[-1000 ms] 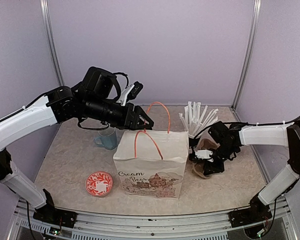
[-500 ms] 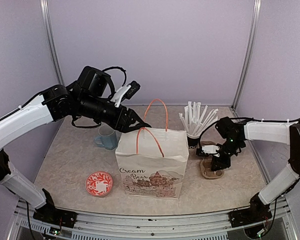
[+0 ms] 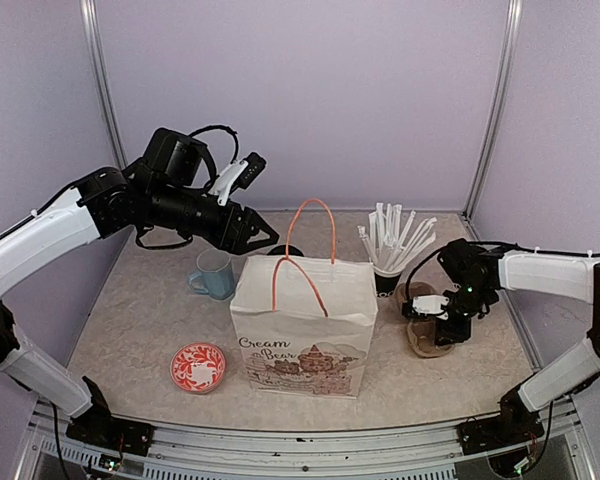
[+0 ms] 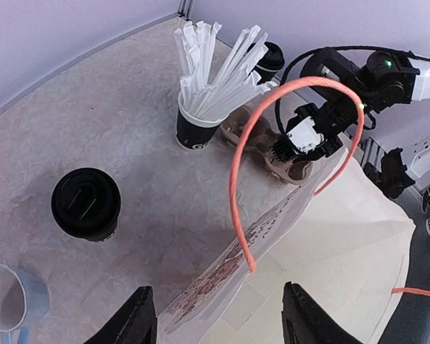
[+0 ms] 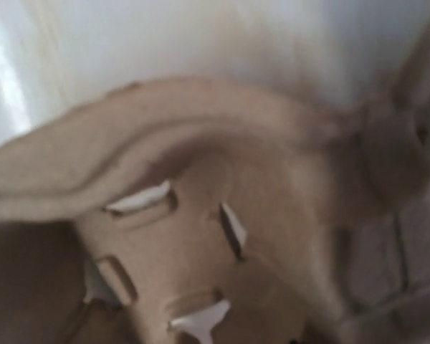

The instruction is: Pack the takeout coffee

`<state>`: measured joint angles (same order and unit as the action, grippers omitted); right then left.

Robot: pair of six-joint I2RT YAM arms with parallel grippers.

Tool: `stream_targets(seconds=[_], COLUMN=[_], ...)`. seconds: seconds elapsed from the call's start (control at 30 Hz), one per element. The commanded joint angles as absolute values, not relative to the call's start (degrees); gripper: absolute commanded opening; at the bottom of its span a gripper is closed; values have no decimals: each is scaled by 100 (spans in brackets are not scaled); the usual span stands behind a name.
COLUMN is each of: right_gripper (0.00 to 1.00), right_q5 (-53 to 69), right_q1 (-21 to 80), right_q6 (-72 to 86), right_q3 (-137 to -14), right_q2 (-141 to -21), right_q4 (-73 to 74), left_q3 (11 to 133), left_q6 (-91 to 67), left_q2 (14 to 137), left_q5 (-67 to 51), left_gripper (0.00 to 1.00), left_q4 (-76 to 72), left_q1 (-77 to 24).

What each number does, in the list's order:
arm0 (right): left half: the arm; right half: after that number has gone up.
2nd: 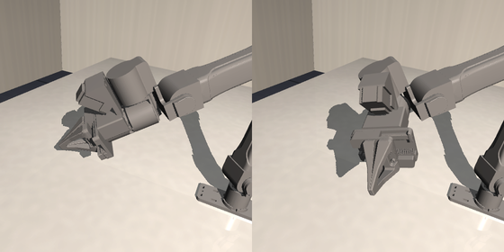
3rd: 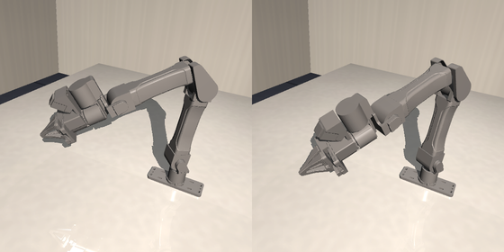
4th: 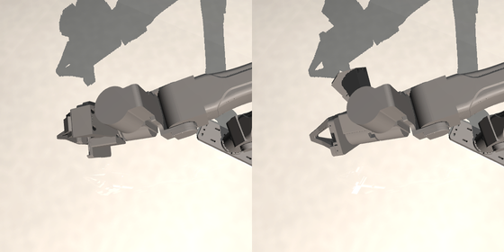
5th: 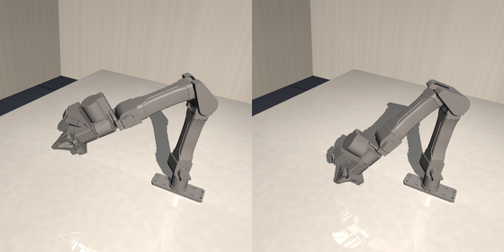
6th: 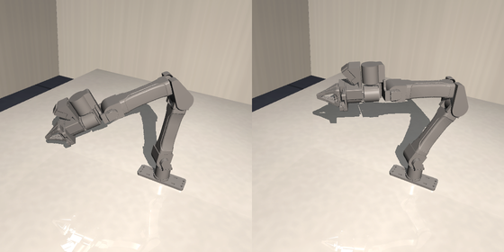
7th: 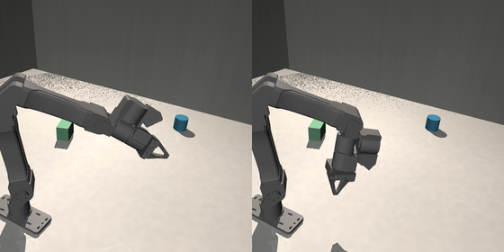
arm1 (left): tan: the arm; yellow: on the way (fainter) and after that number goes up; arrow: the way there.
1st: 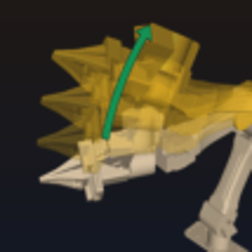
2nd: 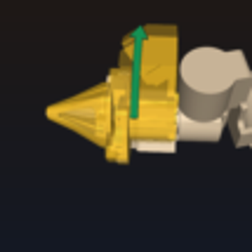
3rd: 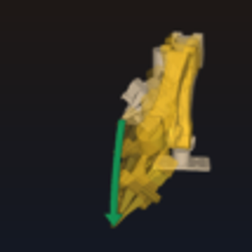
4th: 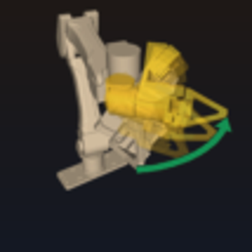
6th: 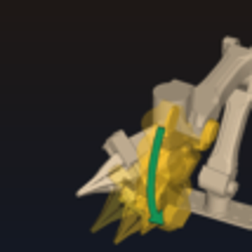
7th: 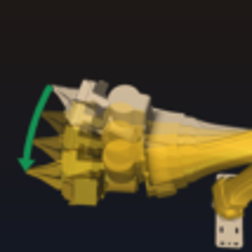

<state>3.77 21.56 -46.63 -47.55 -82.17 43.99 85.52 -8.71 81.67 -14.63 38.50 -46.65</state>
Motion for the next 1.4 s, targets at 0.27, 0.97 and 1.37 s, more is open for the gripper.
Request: stream_targets(seconds=[0.27, 0.97, 1.37], right_gripper=[50, 38, 36], right_q5=[-1385, 1586, 1252], right_q1=[1811, 757, 466], right_q6=[-5069, -4493, -4179], right_q3=[-4121, -5448, -5213], right_q2=[-7490, -7984, -8248], right_q4=[3878, 5146, 4459], left_q3=[8229, 8006, 8033], left_q6=[-652, -817, -899], left_q2=[8103, 8007, 7992], left_q5=[-1771, -1924, -1915], left_gripper=[59, 59, 59], left_q4=[3430, 3183, 3173], left_q1=[-4538, -4438, -4438])
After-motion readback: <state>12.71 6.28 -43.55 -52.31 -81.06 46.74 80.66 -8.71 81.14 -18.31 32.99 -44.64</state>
